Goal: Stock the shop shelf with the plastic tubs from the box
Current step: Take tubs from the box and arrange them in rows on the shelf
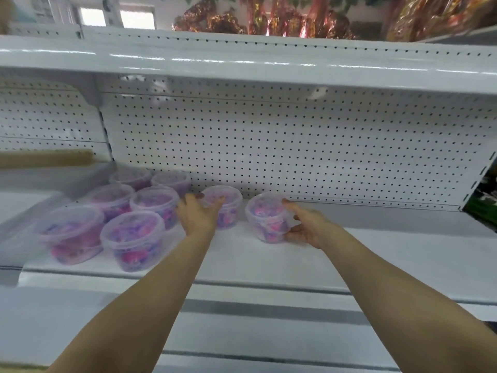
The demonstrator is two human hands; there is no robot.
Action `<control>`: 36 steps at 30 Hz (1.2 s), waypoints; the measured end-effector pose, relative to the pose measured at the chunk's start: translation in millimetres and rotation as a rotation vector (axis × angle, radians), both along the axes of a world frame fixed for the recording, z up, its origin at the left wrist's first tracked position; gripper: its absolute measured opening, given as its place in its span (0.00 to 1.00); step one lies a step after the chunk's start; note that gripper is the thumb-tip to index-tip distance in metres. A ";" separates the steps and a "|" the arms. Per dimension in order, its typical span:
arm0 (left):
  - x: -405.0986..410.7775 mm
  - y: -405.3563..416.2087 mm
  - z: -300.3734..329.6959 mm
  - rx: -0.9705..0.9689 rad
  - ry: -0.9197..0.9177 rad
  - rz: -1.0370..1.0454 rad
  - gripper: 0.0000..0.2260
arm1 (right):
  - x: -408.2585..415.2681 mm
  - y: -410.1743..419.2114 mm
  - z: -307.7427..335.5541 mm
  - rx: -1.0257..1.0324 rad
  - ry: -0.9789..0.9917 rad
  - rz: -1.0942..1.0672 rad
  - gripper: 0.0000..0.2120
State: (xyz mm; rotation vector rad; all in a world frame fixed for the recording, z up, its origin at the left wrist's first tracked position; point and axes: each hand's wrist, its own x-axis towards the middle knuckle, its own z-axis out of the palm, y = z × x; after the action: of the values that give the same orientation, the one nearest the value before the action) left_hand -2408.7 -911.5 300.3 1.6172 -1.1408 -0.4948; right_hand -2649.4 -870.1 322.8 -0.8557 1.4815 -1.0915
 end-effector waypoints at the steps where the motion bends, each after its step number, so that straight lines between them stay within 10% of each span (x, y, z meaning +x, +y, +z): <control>1: 2.3 0.8 -1.0 -0.004 -0.077 -0.029 0.26 | 1.8 0.5 -1.1 -0.003 0.047 -0.020 0.30; 13: 13.1 -5.5 -2.3 -0.083 -0.475 -0.247 0.20 | 31.4 9.8 1.4 -0.367 1.188 0.016 0.30; 28: 22.4 -55.2 -0.7 -0.048 -0.303 -0.249 0.12 | 57.9 -64.9 3.7 -0.162 1.249 0.100 0.18; 36: 22.9 -94.7 6.6 0.088 -0.500 -0.202 0.15 | 75.2 -96.1 9.4 -0.230 1.127 0.123 0.14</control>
State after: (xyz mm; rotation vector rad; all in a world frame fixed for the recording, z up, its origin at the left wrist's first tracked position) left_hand -2385.8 -1006.1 306.9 1.7645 -1.6858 -0.2746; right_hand -2574.2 -966.2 332.2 -1.8820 2.1582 -0.6752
